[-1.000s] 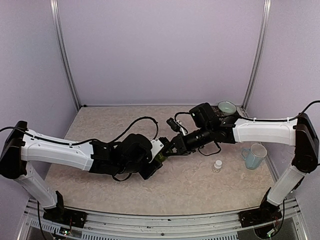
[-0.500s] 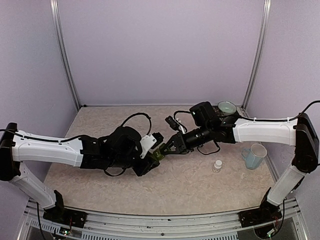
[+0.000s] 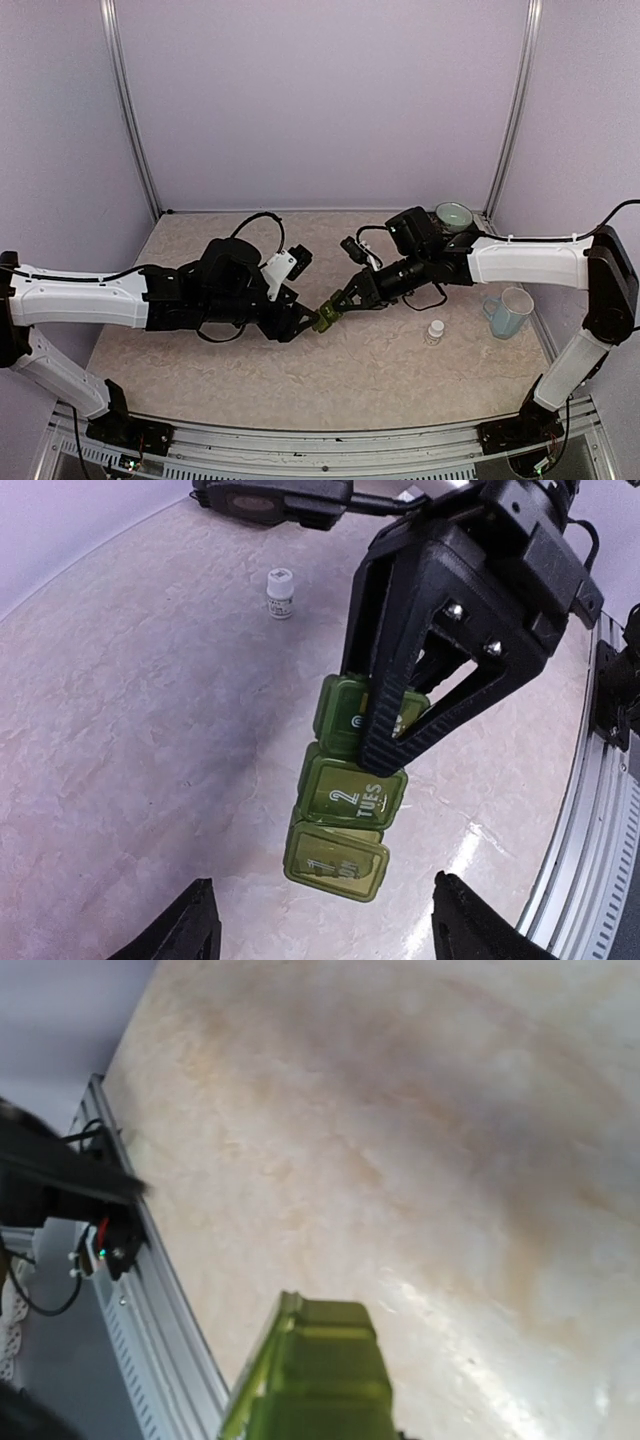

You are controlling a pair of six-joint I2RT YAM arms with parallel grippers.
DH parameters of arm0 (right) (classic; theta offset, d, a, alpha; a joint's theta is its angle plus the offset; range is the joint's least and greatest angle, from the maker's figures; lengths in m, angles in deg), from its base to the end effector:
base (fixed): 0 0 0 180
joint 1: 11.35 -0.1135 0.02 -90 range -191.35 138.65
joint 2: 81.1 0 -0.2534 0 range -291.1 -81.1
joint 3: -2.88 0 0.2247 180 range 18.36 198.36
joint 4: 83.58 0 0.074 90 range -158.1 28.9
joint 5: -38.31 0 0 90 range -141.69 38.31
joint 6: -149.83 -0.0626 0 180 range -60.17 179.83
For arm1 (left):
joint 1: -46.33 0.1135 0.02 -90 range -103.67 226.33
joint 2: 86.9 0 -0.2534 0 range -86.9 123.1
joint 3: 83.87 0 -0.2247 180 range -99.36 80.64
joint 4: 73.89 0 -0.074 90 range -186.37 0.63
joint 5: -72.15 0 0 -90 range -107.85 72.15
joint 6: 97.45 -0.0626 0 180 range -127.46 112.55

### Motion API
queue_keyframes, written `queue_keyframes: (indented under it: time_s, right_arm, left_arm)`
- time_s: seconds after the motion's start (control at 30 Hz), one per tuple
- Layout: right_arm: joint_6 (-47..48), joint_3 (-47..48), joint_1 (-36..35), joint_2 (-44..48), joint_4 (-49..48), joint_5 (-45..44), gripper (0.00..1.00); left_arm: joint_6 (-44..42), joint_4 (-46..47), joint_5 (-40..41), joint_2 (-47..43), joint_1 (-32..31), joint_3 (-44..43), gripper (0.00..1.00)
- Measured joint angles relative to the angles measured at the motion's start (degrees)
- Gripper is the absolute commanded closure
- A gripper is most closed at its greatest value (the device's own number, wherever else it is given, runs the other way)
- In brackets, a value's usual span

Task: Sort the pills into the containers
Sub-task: Open the lid of the pill container.

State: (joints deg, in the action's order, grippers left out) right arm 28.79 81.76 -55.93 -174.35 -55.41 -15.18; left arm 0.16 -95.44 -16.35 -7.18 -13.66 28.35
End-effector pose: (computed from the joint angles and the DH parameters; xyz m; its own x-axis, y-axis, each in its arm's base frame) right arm 0.2186 0.2677 0.2267 -0.8645 -0.2701 -0.4239 -0.5026 0.4716 0.7246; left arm 0.1557 -0.2663 0.2410 -0.3867 0.4049 -0.8285 0.8106 0.5776 -0.0961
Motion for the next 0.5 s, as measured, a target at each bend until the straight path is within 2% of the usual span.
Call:
queue_keyframes:
  time_s: [0.13,0.23,0.5]
  right_arm:
    - [-0.02,-0.22,0.57,0.00,0.46,-0.07,0.96]
    - [-0.04,-0.24,0.57,0.00,0.46,0.48,0.96]
    - [-0.11,-0.24,0.57,0.00,0.42,1.53,0.96]
  left_arm:
    - [0.31,0.98,0.39,-0.61,0.28,0.04,0.18]
    - [0.50,1.44,0.48,-0.61,0.39,0.52,0.03]
    - [0.50,2.14,0.26,-0.61,0.11,1.40,0.01]
